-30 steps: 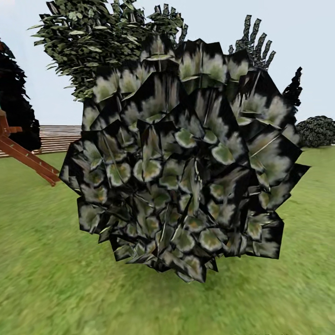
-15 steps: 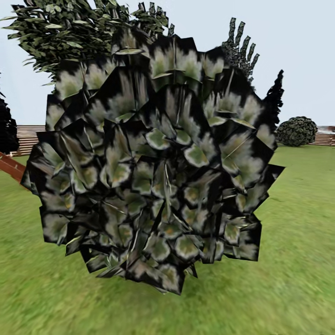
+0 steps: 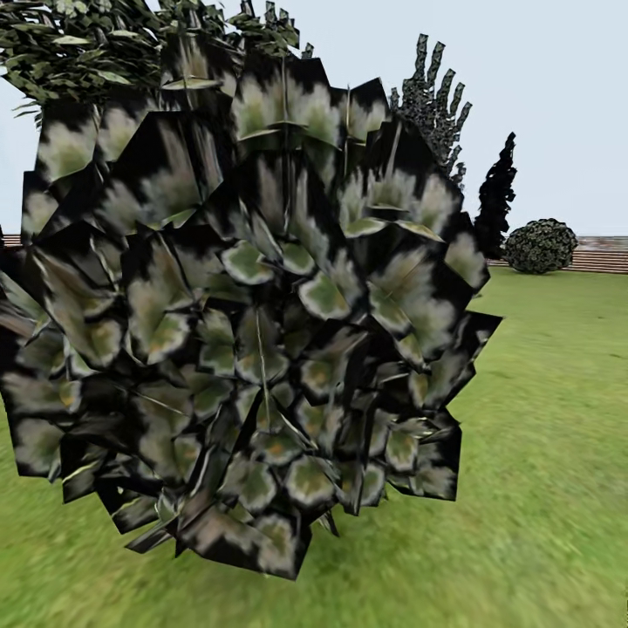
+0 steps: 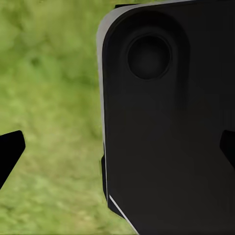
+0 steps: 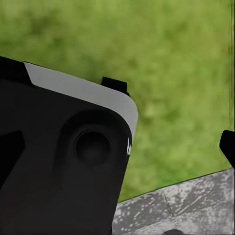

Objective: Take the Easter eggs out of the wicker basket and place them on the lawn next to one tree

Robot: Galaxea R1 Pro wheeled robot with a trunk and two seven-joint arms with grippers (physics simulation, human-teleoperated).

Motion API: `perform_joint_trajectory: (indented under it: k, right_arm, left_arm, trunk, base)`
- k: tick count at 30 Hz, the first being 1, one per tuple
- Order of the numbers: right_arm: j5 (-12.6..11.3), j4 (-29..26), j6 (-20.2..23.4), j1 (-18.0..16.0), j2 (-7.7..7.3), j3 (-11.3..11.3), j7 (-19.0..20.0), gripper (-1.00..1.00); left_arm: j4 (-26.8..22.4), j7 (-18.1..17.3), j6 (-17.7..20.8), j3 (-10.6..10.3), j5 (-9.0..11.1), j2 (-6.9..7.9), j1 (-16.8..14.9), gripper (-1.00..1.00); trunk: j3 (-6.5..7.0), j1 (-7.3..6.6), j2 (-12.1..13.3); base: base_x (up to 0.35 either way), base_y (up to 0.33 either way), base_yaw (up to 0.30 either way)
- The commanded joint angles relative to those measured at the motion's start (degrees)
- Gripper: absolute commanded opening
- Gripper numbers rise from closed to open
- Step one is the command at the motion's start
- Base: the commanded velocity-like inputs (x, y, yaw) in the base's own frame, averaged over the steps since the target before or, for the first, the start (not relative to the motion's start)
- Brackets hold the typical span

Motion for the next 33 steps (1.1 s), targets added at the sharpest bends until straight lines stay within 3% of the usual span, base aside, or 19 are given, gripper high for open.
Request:
perform_joint_trajectory:
  k: [1,33]
  right_arm:
    - [0.11,0.24,-0.39,-0.08,0.0,0.27,0.04,1.0]
    - [0.11,0.24,-0.39,-0.09,0.08,0.27,0.04,1.0]
  left_arm:
    - [-0.01,0.08,-0.11,-0.12,-0.05,0.0,0.0,1.0]
    - [-0.01,0.08,-0.11,-0.13,-0.05,0.0,0.0,1.0]
  trunk:
    - [-0.05,0.02,-0.02]
    - [-0.05,0.02,-0.02]
  base:
    - [0.187,-0.284,0.0]
    - [0.187,-0.284,0.006]
